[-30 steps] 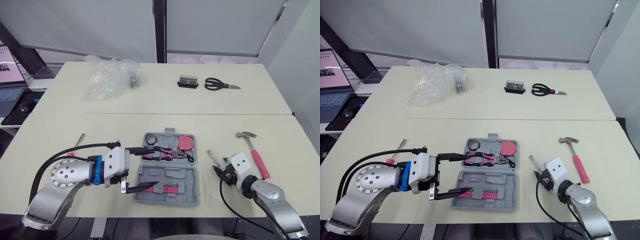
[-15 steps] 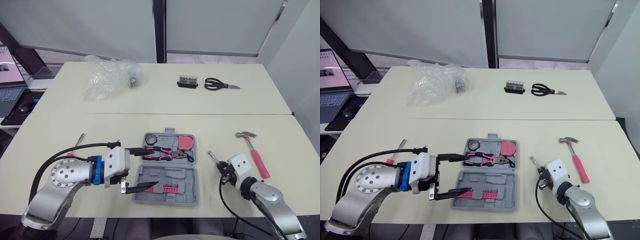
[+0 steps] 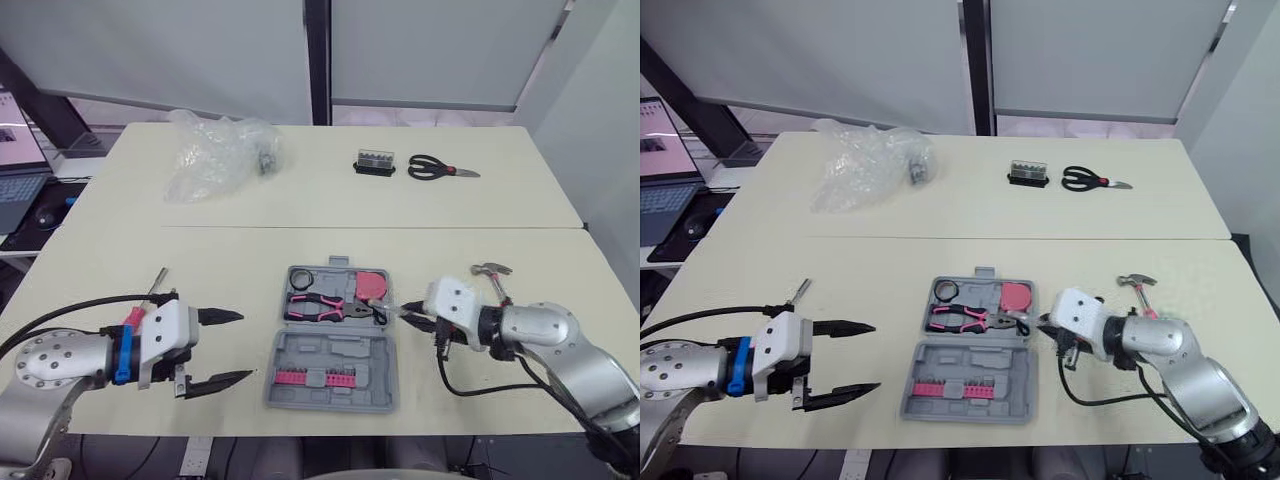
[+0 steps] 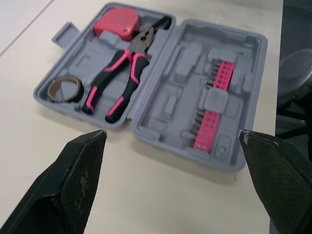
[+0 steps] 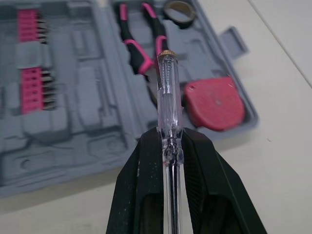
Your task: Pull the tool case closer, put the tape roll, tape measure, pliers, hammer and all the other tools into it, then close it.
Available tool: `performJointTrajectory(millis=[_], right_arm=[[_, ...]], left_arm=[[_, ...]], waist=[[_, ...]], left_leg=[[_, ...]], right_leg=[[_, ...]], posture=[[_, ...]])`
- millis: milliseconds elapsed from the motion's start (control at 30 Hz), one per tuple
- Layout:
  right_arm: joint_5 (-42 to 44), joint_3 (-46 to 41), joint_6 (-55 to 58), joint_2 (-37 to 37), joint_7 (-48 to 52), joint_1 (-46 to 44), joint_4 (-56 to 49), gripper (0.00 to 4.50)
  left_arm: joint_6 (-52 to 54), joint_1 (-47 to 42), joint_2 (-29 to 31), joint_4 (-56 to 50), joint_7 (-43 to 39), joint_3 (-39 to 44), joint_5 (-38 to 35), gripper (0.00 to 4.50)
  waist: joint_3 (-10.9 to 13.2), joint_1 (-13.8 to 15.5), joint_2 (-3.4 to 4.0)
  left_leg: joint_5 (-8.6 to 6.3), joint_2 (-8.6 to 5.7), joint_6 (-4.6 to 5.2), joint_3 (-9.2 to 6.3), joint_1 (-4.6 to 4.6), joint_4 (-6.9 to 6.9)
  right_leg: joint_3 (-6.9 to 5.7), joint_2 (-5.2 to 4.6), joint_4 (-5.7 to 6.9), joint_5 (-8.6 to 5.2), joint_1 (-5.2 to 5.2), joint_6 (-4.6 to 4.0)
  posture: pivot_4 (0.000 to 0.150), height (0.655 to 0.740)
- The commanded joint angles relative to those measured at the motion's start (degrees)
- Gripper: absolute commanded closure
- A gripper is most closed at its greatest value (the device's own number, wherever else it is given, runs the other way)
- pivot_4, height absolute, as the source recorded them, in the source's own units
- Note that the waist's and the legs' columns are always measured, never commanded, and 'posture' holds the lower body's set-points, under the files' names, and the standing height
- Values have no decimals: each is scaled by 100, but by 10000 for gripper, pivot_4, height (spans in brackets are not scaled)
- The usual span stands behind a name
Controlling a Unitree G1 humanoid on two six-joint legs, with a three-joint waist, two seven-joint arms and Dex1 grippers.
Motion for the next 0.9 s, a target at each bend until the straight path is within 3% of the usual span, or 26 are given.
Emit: performJointTrajectory(millis=[33,367,900], right_arm=[[44,631,505,132,249,-542,-93,42055],[-310,1927,1018,1217,43,-1616,663,42055],[-667,2503,637,2330,-145,-2251,2050,42055]], left_arm=[[-162,107,97,-24,-99,213,62,0],[-447,306,44,39,-193,239,201,0],[-476,129,-7,-54,-54,-10,289,0]], waist=[[0,11,-2],[-1,-9,-5],[-1,-16,-5]], left_leg=[[0,0,0,0,0,1],[0,1,0,1,-5,-1],[0,1,0,1,-4,-1]], right_leg=[[0,-1,0,0,0,0],[0,0,6,0,-14,-1],[-2,0,9,1,-17,-1]], posture=[[1500,7400],[1500,7400],[1500,7400]])
